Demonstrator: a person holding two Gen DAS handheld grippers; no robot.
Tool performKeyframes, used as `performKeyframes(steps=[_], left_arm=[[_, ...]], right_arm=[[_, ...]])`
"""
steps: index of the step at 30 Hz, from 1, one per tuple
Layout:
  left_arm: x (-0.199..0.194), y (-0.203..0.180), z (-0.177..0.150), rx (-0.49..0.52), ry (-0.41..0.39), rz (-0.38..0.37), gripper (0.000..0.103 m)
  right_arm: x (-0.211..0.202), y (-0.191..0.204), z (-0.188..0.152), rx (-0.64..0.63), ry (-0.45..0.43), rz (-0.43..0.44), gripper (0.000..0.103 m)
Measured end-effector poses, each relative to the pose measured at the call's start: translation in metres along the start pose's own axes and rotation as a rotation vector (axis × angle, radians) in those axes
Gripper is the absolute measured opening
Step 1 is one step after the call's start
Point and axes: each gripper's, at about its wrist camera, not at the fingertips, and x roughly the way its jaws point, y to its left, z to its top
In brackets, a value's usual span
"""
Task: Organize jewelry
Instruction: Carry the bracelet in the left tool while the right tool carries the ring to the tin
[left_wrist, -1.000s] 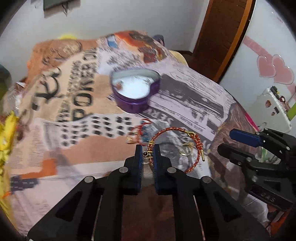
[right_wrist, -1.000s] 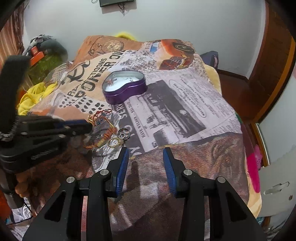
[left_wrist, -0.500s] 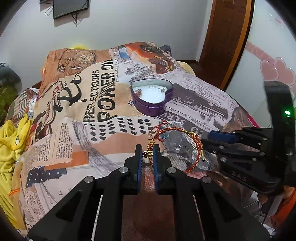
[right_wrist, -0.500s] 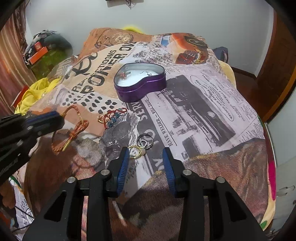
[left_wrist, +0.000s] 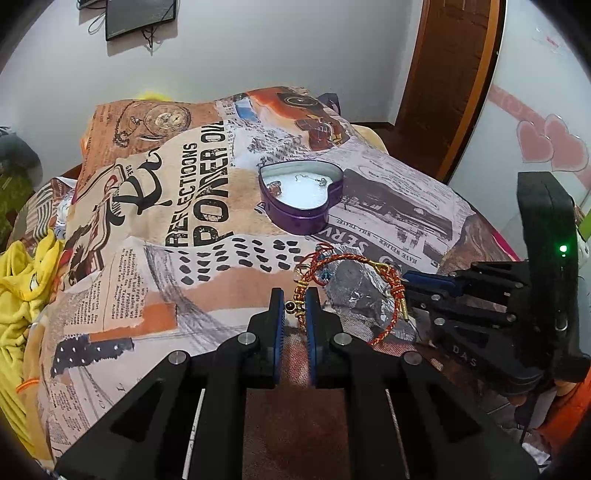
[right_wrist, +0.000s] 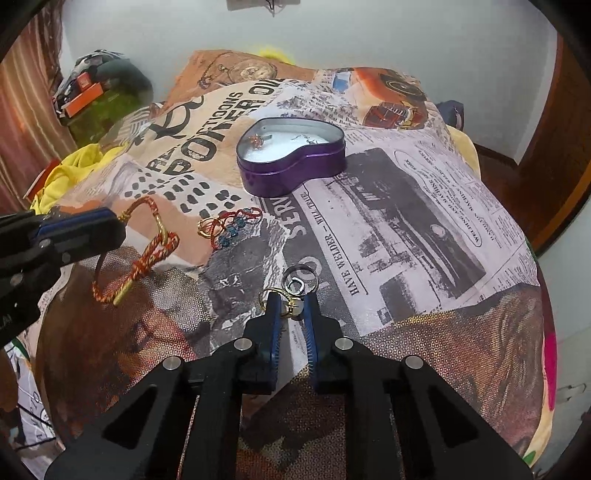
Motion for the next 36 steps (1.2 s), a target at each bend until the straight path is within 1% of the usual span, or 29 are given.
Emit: performKeyframes(steps=[5,14,30,36], left_arm=[[0.001,0.005,0.006,-0.014,-0.007,0.003,0.009],[0.005,0.01,0.02,-0.014,-0.021,0.006,0.009],[0.023,0.021,0.064,0.004,-0.061,0.027,0.009],[0.033,0.023,0.076,0.011,-0.056,0.023,0.009]], right_arm=[[-0.004,-0.003,0.002,0.01,0.003,0.016,0.008],[-0.013,-0.005,0.013,0.015,-0.032,0.036,0.008],[-0.023,-0.026,0.055,0.039,-0.129,0.038,0.008],[-0.02,-0.033,0.067,0.041,-0.147,0.036,0.008]])
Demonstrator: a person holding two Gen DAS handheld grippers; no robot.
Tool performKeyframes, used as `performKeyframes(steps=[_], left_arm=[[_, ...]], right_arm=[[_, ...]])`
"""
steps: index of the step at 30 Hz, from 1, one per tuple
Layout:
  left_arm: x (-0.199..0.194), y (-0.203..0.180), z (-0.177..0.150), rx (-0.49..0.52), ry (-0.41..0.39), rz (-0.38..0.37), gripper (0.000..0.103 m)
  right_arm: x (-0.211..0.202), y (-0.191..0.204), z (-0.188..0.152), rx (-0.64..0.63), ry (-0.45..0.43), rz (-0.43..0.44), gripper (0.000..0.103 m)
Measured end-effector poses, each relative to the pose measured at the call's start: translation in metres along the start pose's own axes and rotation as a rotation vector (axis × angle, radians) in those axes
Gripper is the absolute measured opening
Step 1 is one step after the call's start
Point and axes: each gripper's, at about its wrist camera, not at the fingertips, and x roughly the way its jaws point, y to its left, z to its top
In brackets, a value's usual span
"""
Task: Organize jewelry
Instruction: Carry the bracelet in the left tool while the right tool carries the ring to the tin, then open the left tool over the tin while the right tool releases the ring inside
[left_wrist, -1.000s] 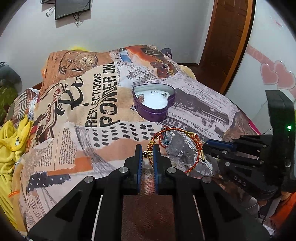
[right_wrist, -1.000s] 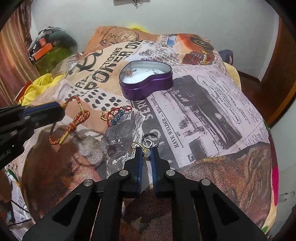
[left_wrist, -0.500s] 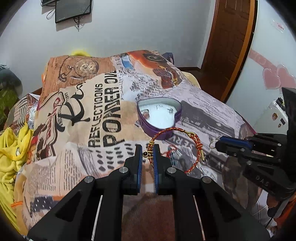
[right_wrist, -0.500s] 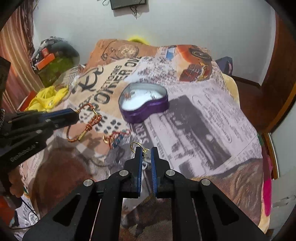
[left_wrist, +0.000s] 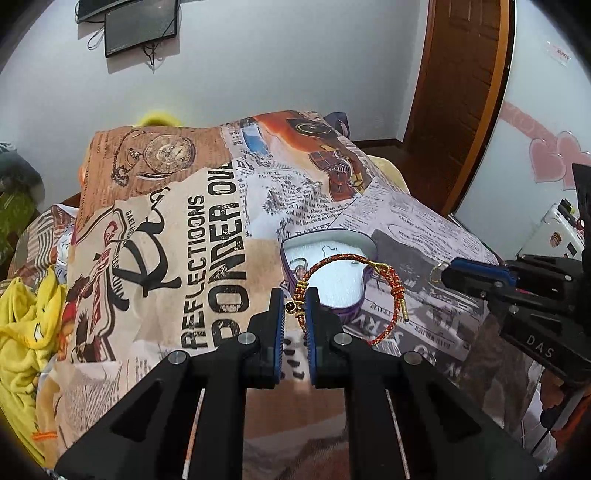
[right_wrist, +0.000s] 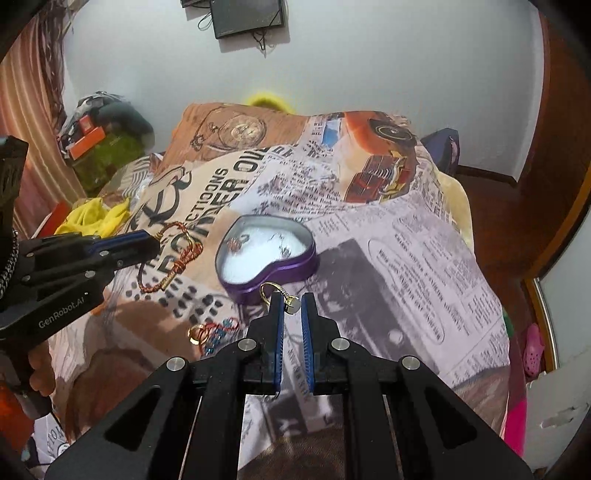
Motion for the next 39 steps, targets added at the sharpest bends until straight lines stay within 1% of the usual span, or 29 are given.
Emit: performKeyframes(steps=[12,22,32,39], left_arm=[[0.028,-0.004,0.02,0.032,0.015,-0.006,0.009],[0.049,-0.004,0.03,0.04,0.035,-0.009,0.009],[0.07,-0.003,0.031,0.044,0.065,-0.009,0.009],[0.079,-0.001,0.033,0.034,0.088,-0.037,0.009]], right_arm=[[0.009,-0.007,0.018,-0.004,-0.04,0.005,0.008],[0.022,-0.005,0.03,-0.027,-0.052,0.035,0.008],[0.047,0.003,0.035,-0.052,-0.014,0.086,0.008],[0.065,0.007,0.035,-0.07,0.034,0.104,0.008]])
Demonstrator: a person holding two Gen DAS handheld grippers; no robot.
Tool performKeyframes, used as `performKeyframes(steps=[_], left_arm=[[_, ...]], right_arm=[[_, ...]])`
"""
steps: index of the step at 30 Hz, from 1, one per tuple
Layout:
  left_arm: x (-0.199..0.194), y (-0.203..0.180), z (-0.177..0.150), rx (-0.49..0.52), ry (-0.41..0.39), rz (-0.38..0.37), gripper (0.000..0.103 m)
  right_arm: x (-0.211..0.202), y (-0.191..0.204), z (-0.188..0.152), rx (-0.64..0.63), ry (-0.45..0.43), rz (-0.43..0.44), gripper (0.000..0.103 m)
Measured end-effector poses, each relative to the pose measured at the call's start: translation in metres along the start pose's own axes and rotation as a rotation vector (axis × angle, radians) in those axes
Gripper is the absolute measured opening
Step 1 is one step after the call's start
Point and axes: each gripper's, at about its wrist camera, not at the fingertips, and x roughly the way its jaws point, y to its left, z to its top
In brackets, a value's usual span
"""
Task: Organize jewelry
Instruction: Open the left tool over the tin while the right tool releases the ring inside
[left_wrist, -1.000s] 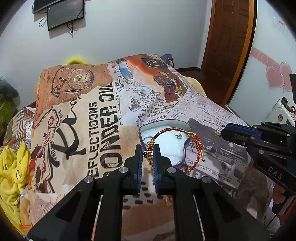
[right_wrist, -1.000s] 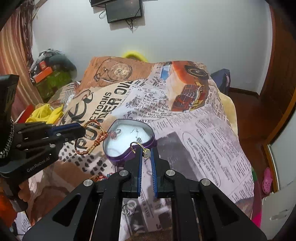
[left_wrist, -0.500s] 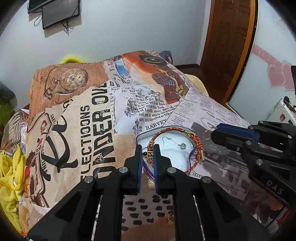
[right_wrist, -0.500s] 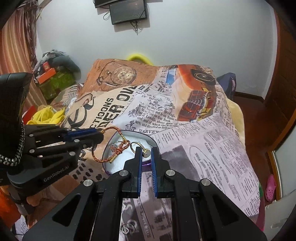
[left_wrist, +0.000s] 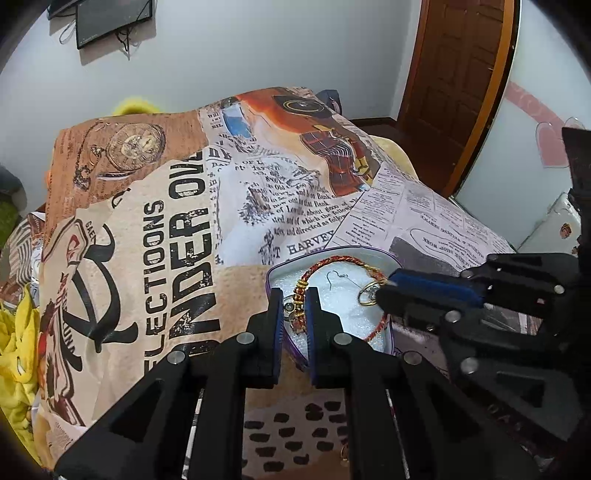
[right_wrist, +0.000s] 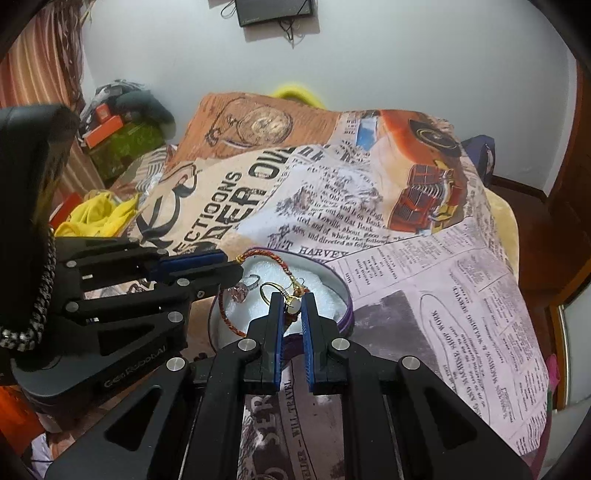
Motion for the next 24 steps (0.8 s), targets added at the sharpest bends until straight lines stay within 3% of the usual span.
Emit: performKeyframes(steps=[24], left_arm=[[-0.043,0.006,-0.012,-0.022,-0.027,0.015,0.01]], right_arm=[[0.0,0.01,0.002,-0.017,0.065,-0.032,0.012]])
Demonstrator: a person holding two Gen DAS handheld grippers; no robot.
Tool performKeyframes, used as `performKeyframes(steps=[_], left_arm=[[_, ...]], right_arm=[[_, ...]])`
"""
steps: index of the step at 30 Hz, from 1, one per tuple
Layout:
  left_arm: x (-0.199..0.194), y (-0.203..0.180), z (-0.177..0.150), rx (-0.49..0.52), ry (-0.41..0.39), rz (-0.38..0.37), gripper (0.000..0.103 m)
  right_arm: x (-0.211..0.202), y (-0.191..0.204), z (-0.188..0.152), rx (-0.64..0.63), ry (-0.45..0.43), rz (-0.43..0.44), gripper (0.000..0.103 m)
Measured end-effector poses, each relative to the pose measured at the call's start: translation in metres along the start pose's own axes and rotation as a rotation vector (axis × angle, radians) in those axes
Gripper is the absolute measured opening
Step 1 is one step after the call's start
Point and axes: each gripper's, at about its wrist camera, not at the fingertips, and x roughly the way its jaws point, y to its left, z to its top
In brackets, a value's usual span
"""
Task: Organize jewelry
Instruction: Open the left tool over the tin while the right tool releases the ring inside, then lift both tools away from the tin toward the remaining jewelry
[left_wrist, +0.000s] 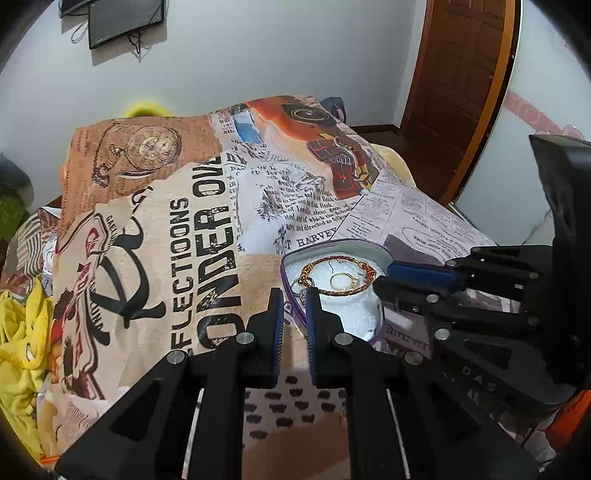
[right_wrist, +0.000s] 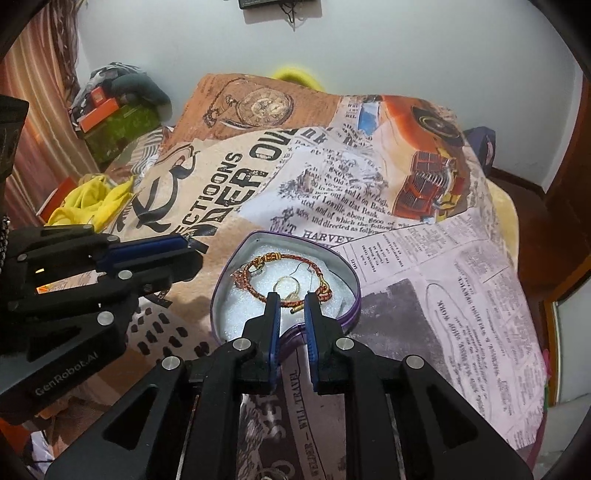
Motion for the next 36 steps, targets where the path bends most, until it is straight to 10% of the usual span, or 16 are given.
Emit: performKeyframes(steps=[22,36], left_arm=[[-0.081,-0.018,-0.032,0.003,-0.076,0.003,0.034],[-0.068,-0.018,-0.073,-0.019,0.018,-0.019,0.036]], right_arm=[[-0.084,0.022,-0.027,-0.024,-0.096,-0.109,0.027],[-0.069,0.016,-0.074,0.015,0.021,-0.124,0.027]])
